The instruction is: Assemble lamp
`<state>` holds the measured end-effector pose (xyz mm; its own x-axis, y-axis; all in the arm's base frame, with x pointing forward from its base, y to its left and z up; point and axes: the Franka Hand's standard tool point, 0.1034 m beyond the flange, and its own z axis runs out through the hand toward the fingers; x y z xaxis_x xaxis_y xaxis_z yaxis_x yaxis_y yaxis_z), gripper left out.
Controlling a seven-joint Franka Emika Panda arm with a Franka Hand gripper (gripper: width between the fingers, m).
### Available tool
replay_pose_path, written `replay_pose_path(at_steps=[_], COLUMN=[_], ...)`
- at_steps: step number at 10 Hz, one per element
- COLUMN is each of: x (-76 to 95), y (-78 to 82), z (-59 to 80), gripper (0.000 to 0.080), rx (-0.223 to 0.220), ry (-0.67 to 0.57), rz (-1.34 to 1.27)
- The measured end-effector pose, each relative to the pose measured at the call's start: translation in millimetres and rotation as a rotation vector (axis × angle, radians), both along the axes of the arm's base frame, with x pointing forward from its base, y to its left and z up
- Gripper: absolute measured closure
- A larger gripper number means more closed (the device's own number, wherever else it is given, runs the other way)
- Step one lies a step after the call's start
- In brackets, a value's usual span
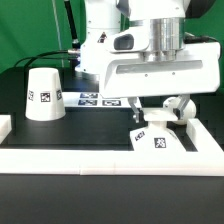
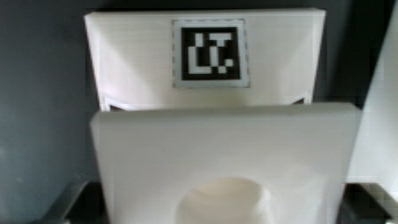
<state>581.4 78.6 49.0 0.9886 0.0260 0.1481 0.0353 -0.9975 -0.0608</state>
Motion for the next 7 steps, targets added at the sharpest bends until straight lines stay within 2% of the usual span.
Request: replay_pose_path(at_steps=[5,7], x=[3.9,7.6], y=[-0.2,5.3], z=[0.2,0.0], gripper=[0.0263,0.0263], rx=[-0.002,0.015], ry=[-0.021,-0.02], rz=[0.017,-0.051])
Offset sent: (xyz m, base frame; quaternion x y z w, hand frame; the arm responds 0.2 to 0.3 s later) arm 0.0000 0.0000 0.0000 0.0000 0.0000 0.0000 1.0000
